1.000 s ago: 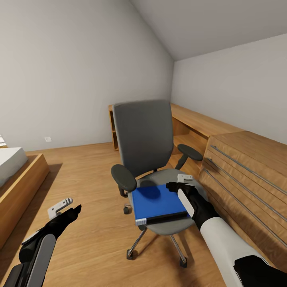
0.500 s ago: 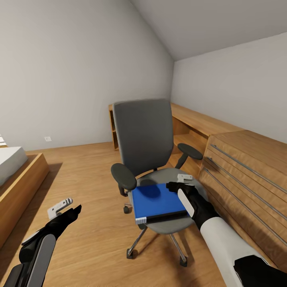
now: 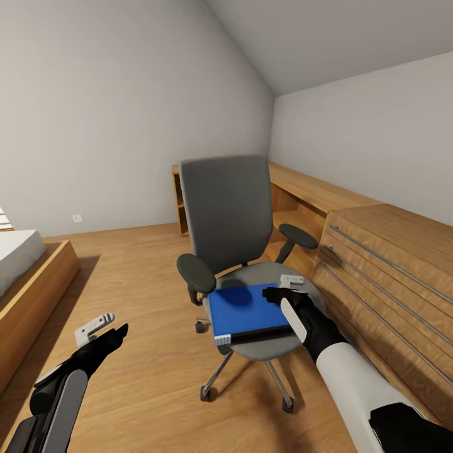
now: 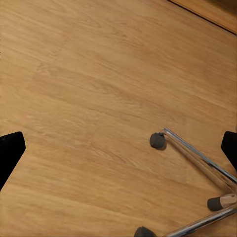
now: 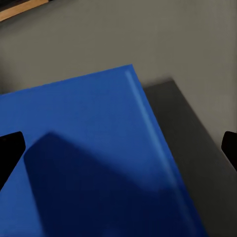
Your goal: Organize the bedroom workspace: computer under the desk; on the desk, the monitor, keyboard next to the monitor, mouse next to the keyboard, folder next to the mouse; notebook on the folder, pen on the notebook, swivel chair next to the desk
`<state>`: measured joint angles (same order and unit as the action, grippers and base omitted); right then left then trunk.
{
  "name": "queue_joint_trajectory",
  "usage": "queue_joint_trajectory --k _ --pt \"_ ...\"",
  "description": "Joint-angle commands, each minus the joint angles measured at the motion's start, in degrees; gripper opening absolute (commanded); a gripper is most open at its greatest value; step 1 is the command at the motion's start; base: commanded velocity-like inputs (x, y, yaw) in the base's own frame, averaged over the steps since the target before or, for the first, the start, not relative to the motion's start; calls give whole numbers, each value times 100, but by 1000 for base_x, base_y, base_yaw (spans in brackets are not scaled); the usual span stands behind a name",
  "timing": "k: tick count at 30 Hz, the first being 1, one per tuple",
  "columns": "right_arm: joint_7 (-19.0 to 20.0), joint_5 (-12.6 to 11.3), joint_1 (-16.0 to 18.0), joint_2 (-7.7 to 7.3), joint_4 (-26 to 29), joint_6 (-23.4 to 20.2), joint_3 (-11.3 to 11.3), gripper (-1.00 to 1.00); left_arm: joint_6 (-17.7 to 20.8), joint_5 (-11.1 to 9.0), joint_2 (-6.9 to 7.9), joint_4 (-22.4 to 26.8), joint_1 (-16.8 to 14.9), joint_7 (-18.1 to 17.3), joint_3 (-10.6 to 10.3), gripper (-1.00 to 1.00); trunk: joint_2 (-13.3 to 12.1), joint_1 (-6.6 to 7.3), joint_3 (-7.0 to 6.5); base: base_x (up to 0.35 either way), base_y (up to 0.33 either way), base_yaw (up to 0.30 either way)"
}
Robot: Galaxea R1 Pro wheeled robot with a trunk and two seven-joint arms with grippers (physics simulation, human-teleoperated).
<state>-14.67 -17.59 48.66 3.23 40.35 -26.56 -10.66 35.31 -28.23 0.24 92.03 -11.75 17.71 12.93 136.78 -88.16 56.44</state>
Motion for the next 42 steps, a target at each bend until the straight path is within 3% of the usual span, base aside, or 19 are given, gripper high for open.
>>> queue_joint_trajectory --k 1,9,12,42 --pt "-55 -60 3 -4 8 -16 -24 100 20 -61 2 8 -3 48 -2 100 2 1 6 -3 0 0" --pt "-60 -60 3 -1 8 -16 -24 100 21 -75 2 25 -3 48 -1 100 2 1 6 0 0 0" --pt "-62 -60 4 0 8 -16 -24 100 14 -77 2 32 -3 48 -1 100 123 -65 60 0 0 0" --pt "-63 -60 5 -7 16 -16 -24 100 28 -78 2 25 -3 57 5 100 123 -65 60 -53 0 0"
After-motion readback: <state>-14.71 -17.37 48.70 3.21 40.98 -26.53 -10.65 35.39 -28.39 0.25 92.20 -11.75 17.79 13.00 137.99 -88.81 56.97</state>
